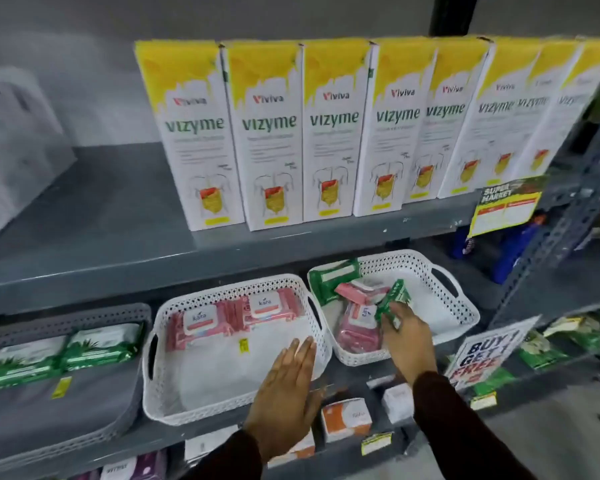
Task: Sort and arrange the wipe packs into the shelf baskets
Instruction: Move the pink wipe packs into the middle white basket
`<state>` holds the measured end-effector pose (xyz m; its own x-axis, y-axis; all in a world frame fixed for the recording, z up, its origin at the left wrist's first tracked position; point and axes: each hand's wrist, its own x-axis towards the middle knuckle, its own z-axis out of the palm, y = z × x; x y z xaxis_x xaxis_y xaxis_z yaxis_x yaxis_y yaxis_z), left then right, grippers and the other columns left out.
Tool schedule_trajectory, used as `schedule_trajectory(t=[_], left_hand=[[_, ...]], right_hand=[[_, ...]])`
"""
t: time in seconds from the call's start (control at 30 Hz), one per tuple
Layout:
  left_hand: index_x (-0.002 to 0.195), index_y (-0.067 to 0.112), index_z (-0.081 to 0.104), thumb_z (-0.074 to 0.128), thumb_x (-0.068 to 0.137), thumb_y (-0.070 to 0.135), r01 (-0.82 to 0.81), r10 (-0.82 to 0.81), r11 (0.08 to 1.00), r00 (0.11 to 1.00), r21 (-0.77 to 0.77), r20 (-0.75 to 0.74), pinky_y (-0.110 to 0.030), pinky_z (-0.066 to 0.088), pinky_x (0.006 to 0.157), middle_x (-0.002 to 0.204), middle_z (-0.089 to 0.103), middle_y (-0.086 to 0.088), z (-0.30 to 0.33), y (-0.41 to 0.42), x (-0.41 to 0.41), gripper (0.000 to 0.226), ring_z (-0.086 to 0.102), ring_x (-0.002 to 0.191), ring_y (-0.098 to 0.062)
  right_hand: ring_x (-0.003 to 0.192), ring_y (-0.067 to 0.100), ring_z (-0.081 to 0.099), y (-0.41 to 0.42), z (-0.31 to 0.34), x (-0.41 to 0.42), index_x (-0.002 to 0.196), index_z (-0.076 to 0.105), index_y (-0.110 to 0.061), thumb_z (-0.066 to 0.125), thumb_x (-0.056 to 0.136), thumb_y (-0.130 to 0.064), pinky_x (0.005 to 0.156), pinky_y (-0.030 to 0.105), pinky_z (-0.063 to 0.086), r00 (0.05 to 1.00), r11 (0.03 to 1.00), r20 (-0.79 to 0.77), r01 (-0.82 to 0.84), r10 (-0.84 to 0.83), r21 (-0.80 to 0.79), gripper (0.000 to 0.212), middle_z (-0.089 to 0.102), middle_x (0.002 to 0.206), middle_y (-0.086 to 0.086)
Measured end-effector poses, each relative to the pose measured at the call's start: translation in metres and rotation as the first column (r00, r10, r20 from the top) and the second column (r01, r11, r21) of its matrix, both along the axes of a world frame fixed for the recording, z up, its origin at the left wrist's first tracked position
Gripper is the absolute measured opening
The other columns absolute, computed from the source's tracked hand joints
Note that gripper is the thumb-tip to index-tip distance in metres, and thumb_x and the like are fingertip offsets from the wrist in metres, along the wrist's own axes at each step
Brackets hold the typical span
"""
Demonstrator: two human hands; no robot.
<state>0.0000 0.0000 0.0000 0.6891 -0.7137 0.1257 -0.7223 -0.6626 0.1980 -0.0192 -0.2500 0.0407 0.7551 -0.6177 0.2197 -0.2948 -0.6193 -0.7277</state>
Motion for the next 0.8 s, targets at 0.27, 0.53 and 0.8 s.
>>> schedule_trajectory(t=[0.27,0.53,0.8], left_hand=[[0.15,0.012,0.033,0.024,0.102,0.051,-0.075,0.069,0.996,0.992,0.048,0.103,-0.038,0.015,0.115,0.157,0.033,-0.003,-0.013,-0.017,0.0,0.062,0.025,0.146,-0.022],[0.152,0.009,0.027,0.022,0.103,0.048,-0.116,0.104,0.988,0.988,0.102,0.114,-0.042,0.015,0.116,0.159,0.026,-0.005,-0.013,-0.022,-0.006,0.062,0.015,0.149,-0.024],[0.155,0.012,0.018,0.019,0.104,0.05,-0.145,0.128,0.981,0.983,0.132,0.129,-0.04,0.007,0.118,0.162,0.015,-0.004,-0.015,-0.018,-0.008,0.064,0.002,0.15,-0.022]], right_hand=[[0.112,0.026,0.062,-0.074,0.033,0.09,0.126,0.064,-0.016,0.073,0.077,0.003,0.096,0.03,0.048,0.87,0.895,-0.342,-0.422,0.356,-0.142,0.053,0.064,0.126,0.005],[0.094,0.02,0.061,-0.105,0.02,0.167,0.124,0.064,-0.01,0.059,0.08,0.016,0.071,0.028,0.054,0.565,0.784,-0.631,-0.61,0.532,0.115,0.052,0.065,0.116,0.005],[0.08,0.023,0.063,-0.105,0.025,0.148,0.111,0.061,-0.021,0.073,0.059,0.017,0.054,0.029,0.051,0.503,0.766,-0.633,-0.597,0.588,0.238,0.066,0.064,0.117,0.013]])
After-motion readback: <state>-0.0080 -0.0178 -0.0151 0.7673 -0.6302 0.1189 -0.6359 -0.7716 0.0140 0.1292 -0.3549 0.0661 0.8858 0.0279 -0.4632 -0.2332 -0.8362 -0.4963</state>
